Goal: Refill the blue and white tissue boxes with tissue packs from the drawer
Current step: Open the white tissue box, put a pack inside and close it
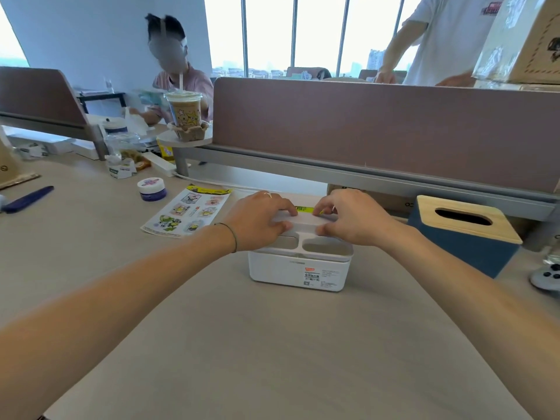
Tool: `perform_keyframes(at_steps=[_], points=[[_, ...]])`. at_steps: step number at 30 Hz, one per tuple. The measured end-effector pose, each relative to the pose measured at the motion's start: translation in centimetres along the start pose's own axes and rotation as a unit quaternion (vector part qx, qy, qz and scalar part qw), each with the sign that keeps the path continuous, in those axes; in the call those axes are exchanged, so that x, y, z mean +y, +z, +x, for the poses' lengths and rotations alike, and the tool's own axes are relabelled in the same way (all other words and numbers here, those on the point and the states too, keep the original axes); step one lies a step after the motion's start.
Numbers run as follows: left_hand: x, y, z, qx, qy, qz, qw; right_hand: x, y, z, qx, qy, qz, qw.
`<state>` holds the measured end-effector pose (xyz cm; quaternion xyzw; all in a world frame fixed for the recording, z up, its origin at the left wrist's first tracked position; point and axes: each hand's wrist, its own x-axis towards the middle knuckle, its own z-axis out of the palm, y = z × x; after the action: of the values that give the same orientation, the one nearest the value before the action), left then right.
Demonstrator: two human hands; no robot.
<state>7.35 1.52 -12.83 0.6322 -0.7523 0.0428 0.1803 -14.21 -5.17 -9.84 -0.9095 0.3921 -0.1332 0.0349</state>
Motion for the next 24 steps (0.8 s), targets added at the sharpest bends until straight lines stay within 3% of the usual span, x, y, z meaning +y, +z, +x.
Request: perform_keyframes(at_steps=[24], points=[[0.07, -0.06, 0.3, 0.006, 0.011, 0.022, 1.0, 0.33, -0.05, 0.16, 0.007, -0.024, -0.004, 1.0]])
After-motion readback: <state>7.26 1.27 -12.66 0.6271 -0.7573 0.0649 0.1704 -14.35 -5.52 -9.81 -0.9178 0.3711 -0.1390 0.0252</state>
